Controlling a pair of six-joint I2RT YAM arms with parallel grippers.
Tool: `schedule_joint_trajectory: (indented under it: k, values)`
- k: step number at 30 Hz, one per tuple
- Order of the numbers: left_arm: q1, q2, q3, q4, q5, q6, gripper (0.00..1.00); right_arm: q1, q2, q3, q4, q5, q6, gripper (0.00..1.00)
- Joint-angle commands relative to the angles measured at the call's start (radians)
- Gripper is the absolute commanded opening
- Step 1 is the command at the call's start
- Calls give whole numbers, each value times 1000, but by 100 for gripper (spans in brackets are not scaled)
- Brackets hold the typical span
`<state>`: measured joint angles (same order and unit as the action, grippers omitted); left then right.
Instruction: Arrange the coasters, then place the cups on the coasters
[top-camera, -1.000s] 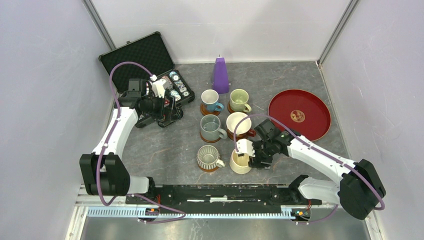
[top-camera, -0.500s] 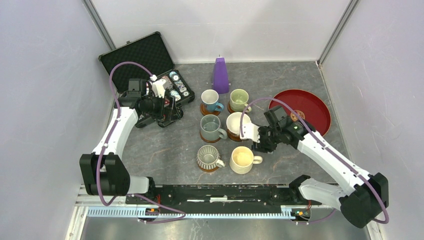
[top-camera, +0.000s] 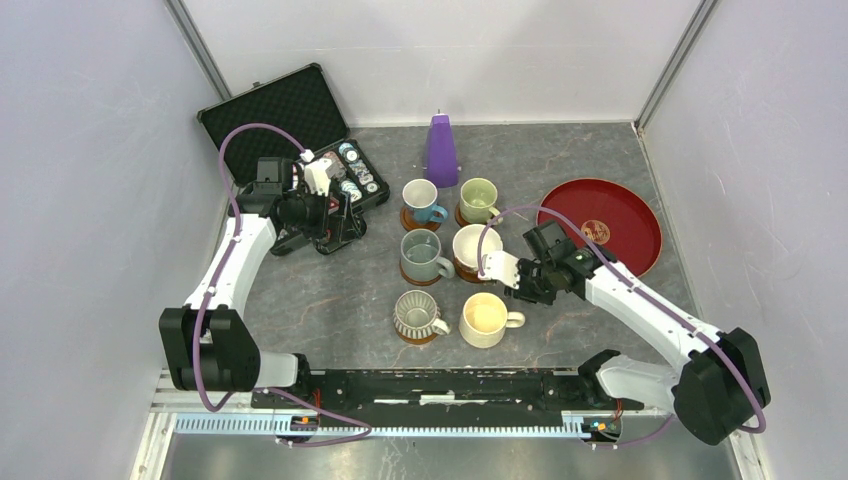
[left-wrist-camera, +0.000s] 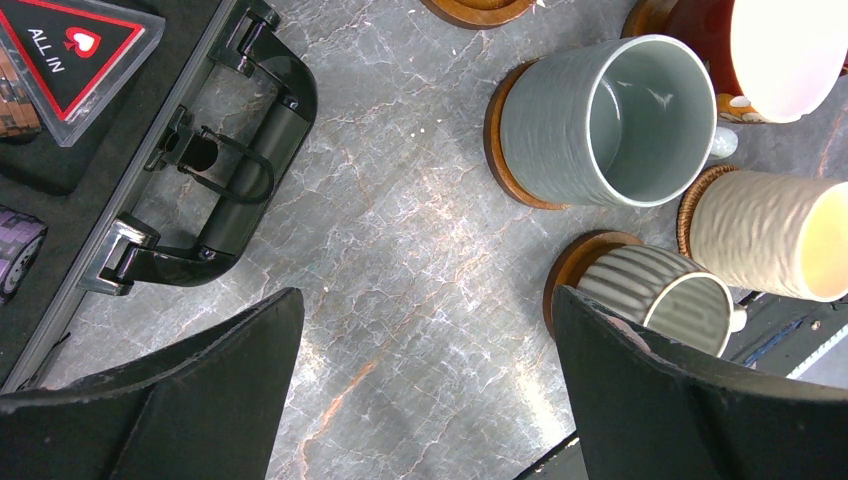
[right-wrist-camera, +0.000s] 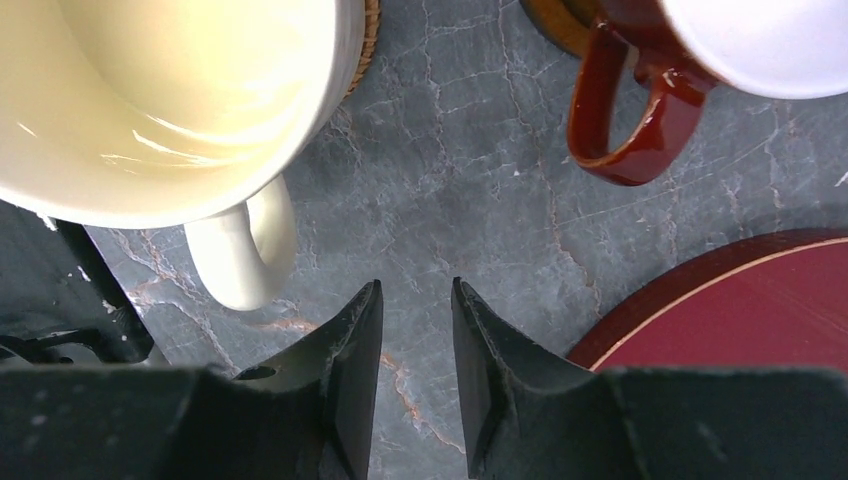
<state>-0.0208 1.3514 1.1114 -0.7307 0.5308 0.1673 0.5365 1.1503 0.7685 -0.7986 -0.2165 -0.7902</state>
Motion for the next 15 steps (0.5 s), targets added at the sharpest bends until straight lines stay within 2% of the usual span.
schedule_joint_trajectory:
  k: [1, 15]
  values:
    - [5, -9, 18, 12, 20, -4, 100, 2, 8, -14, 32, -25, -7, 39]
    - [5, -6, 18, 16, 18, -5, 100, 5, -4, -14, -42, -119, -55, 53]
